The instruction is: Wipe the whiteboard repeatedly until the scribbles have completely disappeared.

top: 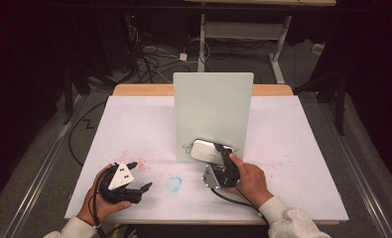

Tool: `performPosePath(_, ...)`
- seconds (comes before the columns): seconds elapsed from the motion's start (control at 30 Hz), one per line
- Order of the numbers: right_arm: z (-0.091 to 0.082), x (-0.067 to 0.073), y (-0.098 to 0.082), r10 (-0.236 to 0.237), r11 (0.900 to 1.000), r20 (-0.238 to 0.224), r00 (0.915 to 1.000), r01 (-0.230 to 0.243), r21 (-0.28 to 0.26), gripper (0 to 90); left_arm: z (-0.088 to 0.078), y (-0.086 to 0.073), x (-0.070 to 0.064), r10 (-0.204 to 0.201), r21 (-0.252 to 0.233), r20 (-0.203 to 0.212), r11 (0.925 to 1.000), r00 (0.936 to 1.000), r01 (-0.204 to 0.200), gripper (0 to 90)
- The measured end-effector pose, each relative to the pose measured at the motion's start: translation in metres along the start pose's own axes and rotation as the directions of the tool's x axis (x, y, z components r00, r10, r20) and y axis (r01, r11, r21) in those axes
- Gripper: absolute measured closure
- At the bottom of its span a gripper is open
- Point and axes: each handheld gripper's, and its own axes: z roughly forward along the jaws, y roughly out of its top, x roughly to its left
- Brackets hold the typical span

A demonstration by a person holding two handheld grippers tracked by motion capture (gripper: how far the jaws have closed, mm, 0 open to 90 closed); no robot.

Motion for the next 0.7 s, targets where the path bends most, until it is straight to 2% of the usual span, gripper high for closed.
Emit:
performPosePath(0.13, 0.005, 0.005, 0.012, 0.006, 1.000, 0.007, 1.0000, -0.006, -0.017, 31.2, 0.000, 0.000, 0.000, -0.001, 0.000, 0.001, 1.0000, 1.0000, 0.001, 19.0)
performPosePath(0.43, 0.013, 0.017, 0.038, 0.015, 1.000, 0.010, 0.9998, -0.015, -0.018, 31.2, -0.001, 0.000, 0.000, -0.003, -0.003, 0.004, 1.0000, 1.0000, 0.003, 19.0)
performPosePath(0.57, 0.015, 0.020, 0.043, 0.012, 1.000, 0.021, 0.9997, -0.012, -0.008, 31.3, -0.001, 0.000, 0.000, -0.003, -0.004, 0.004, 1.0000, 1.0000, 0.003, 19.0)
performPosePath(0.7, 0.013, 0.021, 0.040, 0.006, 1.000, 0.011, 0.9999, -0.006, 0.005, 31.3, -0.002, 0.000, 0.001, -0.004, -0.006, 0.002, 1.0000, 1.0000, 0.004, 19.0)
